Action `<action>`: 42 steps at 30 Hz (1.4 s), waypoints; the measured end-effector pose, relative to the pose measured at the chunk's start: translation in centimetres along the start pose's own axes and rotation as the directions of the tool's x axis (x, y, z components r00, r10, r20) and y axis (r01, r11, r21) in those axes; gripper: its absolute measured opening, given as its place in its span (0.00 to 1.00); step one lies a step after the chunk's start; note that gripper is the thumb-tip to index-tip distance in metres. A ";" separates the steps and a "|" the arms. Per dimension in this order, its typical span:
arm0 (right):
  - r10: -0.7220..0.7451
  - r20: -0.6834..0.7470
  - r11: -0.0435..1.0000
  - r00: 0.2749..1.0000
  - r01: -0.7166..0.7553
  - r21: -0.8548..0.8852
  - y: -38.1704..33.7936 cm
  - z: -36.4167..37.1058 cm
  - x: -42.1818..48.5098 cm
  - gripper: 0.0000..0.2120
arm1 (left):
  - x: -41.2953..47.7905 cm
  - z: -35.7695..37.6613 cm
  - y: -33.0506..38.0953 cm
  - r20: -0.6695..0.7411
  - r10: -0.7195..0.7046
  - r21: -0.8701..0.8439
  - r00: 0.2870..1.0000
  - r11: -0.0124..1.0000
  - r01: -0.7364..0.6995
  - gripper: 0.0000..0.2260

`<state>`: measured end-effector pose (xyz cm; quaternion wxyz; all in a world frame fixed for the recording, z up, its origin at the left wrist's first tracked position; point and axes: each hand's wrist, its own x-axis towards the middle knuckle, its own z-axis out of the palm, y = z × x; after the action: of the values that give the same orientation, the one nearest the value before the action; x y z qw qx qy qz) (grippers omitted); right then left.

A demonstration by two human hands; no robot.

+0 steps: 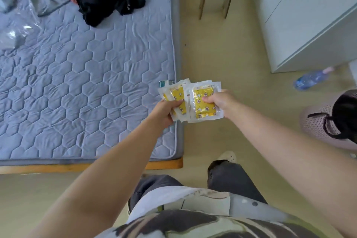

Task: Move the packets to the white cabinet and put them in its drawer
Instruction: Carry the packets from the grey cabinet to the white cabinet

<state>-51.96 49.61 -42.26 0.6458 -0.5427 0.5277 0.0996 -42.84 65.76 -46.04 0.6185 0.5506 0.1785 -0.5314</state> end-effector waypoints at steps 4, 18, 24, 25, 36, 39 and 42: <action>0.017 -0.059 1.000 0.998 -0.018 -0.012 -2.5 -10.5 3.6 0.19 | 3.1 10.7 -0.1 -0.011 -0.020 0.018 1.000 1.000 0.020 0.19; 0.013 0.029 0.999 0.999 -0.014 0.033 -19.1 -19.6 16.3 0.12 | 15.4 23.5 13.4 -0.076 0.027 0.137 0.997 0.990 -0.016 0.15; -0.052 -0.028 0.997 0.998 0.053 0.055 -35.0 -20.6 24.4 0.13 | 24.0 28.1 28.9 -0.026 0.081 0.155 0.996 0.985 -0.076 0.16; -0.056 -0.038 0.996 0.998 0.059 0.061 -37.7 -20.6 25.4 0.14 | 25.1 28.8 31.4 -0.025 0.082 0.167 0.996 0.983 -0.077 0.17; -0.064 0.042 0.968 0.997 0.052 0.244 -58.9 -21.7 39.6 0.13 | 38.1 36.4 53.8 0.046 0.118 0.175 0.992 0.977 -0.125 0.18; -0.099 0.074 0.957 0.992 0.074 0.282 -64.8 -22.3 44.7 0.11 | 42.6 38.8 59.9 0.044 0.141 0.187 0.989 0.971 -0.147 0.18; -0.117 0.106 0.947 0.988 0.079 0.310 -71.5 -23.3 50.3 0.11 | 47.0 41.4 67.0 0.048 0.181 0.204 0.982 0.961 -0.187 0.16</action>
<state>6.14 -19.50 -35.98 0.7571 -0.4549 0.4686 0.0180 16.74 -3.45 -37.30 0.6068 0.6189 0.0612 -0.4951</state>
